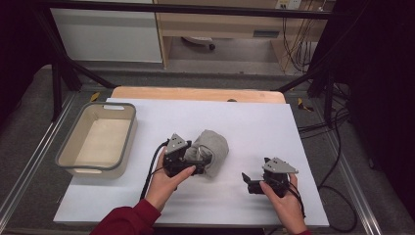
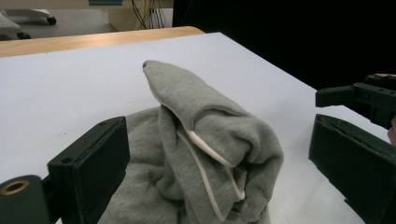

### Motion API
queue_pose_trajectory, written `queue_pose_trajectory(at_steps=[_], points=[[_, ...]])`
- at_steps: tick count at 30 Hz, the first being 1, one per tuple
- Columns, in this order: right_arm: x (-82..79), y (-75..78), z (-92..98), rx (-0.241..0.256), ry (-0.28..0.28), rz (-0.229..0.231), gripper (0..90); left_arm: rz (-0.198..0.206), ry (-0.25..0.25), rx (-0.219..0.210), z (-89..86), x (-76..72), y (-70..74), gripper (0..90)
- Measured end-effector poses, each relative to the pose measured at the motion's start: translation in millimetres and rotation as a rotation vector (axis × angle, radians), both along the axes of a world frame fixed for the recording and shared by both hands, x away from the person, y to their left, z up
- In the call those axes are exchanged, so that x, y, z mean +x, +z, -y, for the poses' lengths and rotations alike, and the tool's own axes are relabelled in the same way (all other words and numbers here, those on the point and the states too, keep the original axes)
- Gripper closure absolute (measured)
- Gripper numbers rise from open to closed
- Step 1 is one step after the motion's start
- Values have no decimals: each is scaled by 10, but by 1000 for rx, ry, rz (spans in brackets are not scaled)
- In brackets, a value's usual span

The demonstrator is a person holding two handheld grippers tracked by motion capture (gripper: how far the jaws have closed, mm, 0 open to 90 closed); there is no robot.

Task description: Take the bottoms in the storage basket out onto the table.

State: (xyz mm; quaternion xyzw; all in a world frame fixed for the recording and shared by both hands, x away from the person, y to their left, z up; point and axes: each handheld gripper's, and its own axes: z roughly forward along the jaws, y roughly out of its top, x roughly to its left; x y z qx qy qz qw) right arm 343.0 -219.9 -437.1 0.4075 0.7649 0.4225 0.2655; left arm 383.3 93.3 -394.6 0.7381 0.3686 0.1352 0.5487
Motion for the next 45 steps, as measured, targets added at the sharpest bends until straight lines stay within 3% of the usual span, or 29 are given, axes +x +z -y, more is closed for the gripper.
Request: queue_pose_trajectory(at_steps=[9,14,19,33,39,45], points=[[5,2,6,-8,0,1,24,16,-18,13,32,-40,49,53],[7,-2,-2,-14,2,0,24,27,-20,-1,11,-44,102,55],[1,1,-7,-20,9,2,24,37,-14,24,-5,-48,114,56],[-12,3,-23,-27,19,6,24,46,-16,9,-94,-71,162,57],[-10,3,-16,-30,20,8,23,38,-30,-7,-196,-69,223,51],[-22,10,-14,-31,16,11,22,55,4,-6,-373,-98,318,42]])
